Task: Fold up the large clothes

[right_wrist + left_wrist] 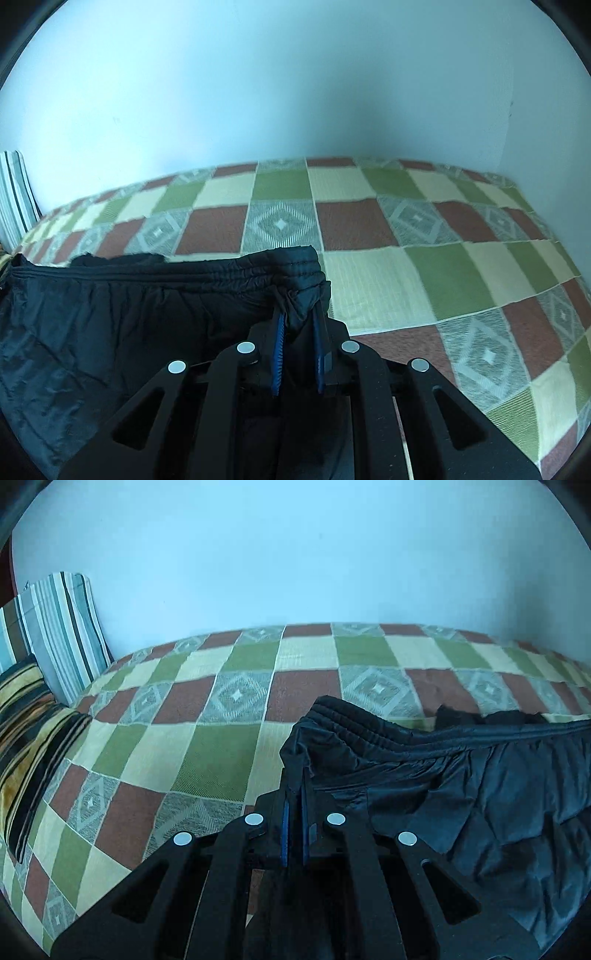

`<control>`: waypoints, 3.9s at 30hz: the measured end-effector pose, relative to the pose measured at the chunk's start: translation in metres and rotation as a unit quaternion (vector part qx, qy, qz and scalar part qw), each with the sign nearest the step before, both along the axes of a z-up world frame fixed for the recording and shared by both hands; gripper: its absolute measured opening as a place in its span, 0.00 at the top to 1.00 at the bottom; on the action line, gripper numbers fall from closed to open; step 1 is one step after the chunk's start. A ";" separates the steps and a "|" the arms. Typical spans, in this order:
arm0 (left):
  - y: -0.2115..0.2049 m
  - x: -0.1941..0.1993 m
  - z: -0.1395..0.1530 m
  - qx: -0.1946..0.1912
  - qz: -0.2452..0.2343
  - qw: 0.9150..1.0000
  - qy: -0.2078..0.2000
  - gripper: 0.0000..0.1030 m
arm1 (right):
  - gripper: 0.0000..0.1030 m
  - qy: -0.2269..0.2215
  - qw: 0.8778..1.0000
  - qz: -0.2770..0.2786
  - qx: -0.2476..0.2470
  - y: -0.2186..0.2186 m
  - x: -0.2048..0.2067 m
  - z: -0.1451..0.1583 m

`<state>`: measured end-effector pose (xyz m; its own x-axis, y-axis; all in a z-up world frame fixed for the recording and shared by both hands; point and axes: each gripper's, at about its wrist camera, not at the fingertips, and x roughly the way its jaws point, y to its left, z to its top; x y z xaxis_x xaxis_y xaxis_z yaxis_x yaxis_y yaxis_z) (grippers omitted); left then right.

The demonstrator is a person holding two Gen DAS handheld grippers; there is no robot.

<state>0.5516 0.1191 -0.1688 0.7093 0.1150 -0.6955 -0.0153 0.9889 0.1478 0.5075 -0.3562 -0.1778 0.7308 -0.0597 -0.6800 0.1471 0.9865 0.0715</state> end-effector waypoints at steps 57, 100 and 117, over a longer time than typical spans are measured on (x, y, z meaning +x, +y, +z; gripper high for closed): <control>-0.141 -0.022 -0.071 -0.033 -0.031 0.998 0.048 0.33 | 0.41 0.054 0.998 0.010 -0.031 0.164 0.014 -0.061; -0.145 -0.018 -0.076 -0.036 -0.033 0.997 0.056 0.32 | 0.40 0.050 0.997 0.002 -0.052 0.168 0.015 -0.060; -0.086 -0.070 -0.017 -0.069 -0.051 0.996 0.036 0.19 | 0.32 0.026 0.999 0.020 -0.042 0.159 -0.029 -0.013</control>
<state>0.4813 0.0331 -0.1855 0.6595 -0.0547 -0.7497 0.0919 0.9957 0.0083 0.4785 -0.1970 -0.1906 0.6978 -0.0892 -0.7108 0.1083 0.9940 -0.0185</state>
